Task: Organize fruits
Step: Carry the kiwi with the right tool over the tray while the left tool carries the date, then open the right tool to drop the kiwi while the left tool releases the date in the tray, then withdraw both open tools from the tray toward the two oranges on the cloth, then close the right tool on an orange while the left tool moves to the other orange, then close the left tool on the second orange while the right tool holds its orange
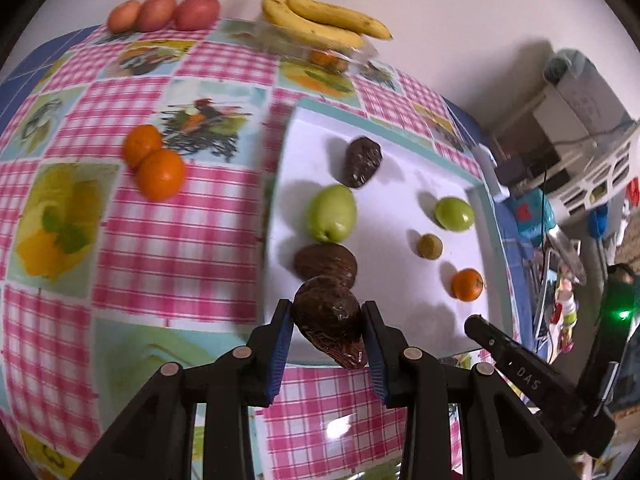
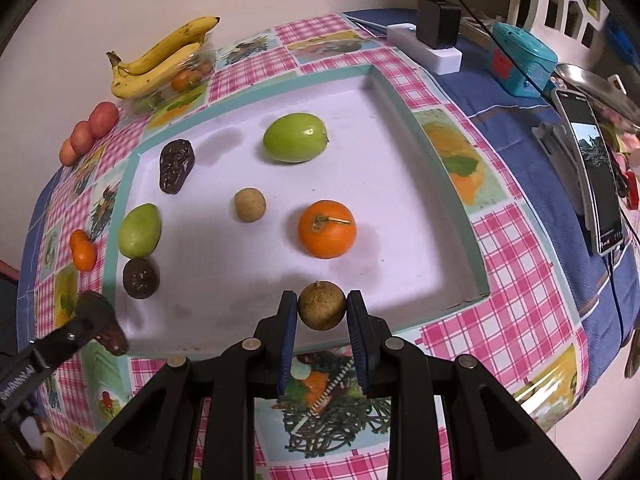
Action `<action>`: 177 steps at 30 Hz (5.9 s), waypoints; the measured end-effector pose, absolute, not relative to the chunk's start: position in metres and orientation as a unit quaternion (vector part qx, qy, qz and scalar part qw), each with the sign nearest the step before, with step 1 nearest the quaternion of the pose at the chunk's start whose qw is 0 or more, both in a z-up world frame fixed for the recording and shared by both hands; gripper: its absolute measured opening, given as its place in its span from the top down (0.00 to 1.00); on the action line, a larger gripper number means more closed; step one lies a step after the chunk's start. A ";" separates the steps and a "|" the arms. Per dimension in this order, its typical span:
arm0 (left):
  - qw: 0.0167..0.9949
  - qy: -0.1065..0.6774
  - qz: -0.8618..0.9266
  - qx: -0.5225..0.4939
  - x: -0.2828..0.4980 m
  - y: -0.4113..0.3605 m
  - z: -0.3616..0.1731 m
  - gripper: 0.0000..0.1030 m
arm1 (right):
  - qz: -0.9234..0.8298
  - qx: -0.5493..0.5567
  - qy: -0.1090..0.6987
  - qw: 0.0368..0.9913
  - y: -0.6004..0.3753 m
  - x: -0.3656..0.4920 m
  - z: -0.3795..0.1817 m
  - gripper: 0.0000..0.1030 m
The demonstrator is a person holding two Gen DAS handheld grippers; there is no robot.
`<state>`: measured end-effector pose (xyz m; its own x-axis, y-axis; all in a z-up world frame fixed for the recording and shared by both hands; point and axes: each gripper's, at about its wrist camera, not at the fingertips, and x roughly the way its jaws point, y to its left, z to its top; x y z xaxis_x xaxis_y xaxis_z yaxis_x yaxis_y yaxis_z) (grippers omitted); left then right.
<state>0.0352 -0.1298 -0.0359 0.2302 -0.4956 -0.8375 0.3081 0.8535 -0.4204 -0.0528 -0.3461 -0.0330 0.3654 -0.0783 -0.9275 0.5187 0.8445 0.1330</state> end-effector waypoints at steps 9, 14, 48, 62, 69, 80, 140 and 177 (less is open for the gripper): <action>0.774 0.575 -0.256 -0.060 0.038 -0.145 -0.054 0.64 | -0.184 0.195 0.544 0.795 -0.340 -0.049 -0.043 0.74; 0.776 0.575 -0.255 -0.045 0.036 -0.148 -0.056 0.64 | -0.184 0.195 0.545 0.794 -0.341 -0.049 -0.043 0.74; 0.851 0.519 -0.077 -0.017 0.063 -0.060 -0.028 0.00 | -0.199 0.181 0.509 0.818 -0.330 -0.038 -0.028 0.21; 0.861 0.507 -0.030 -0.031 0.075 -0.011 -0.018 0.00 | -0.160 0.164 0.485 0.844 -0.275 -0.010 -0.023 0.09; 0.870 0.491 -0.019 -0.027 0.083 -0.011 -0.009 0.00 | -0.145 0.157 0.476 0.853 -0.257 0.006 -0.021 0.09; 0.865 0.494 0.081 -0.018 0.113 -0.002 -0.008 0.00 | -0.123 0.143 0.482 0.855 -0.249 0.043 -0.018 0.09; 0.837 0.536 0.026 -0.106 0.183 0.074 -0.063 0.00 | -0.019 0.075 0.511 0.856 -0.150 0.127 -0.039 0.15; 0.827 0.534 -0.076 -0.157 0.179 0.025 -0.052 0.04 | -0.014 0.134 0.493 0.860 -0.202 0.104 -0.017 0.63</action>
